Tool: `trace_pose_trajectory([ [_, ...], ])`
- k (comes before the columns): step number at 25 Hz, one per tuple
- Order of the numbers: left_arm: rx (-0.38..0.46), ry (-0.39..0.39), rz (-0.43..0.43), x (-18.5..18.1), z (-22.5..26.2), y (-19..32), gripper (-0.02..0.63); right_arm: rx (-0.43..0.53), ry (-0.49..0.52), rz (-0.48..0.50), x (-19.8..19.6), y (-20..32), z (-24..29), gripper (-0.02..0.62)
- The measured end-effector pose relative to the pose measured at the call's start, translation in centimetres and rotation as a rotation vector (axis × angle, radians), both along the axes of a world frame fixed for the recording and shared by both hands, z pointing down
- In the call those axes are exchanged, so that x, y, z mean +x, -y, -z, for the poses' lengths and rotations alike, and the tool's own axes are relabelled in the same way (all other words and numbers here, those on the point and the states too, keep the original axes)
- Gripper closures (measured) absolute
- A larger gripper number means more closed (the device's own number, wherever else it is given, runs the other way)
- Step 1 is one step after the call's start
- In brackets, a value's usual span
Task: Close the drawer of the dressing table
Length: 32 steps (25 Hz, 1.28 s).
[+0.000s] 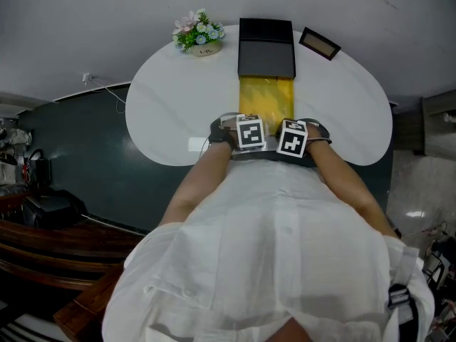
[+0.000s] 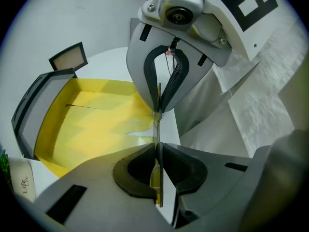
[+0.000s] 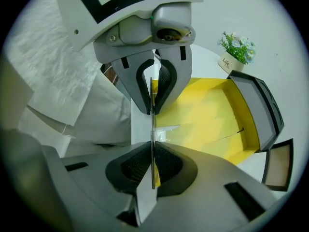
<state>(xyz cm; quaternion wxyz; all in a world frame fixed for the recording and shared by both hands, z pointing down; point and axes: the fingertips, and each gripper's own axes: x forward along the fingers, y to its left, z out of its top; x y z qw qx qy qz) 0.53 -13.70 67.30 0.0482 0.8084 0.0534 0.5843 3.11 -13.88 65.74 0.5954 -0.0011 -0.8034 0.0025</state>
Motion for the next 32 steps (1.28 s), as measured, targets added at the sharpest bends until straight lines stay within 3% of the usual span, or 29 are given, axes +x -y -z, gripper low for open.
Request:
trace_pose_trajectory([
  [9, -0.002, -0.018, 0.047, 0.0, -0.2, 0.1, 0.555, -0.004, 0.012, -0.028, 0.1, 0.1, 0.0, 0.569],
  [13, -0.054, -0.031, 0.072, -0.3, -0.1, -0.7, 0.555, 0.003, 0.01, -0.027, 0.0, 0.1, 0.0, 0.569],
  [15, -0.026, -0.055, 0.056, 0.2, -0.1, -0.1, 0.555, 0.007, 0.002, -0.024, 0.0, 0.2, 0.0, 0.569],
  [23, 0.013, 0.012, -0.025, -0.1, 0.0, -0.1, 0.565, 0.02, -0.01, -0.025, 0.0, 0.1, 0.1, 0.571],
  [32, 0.057, 0.035, -0.034, -0.3, 1.2, 1.0, 0.572, 0.033, 0.028, -0.053, -0.3, 1.2, 1.4, 0.571],
])
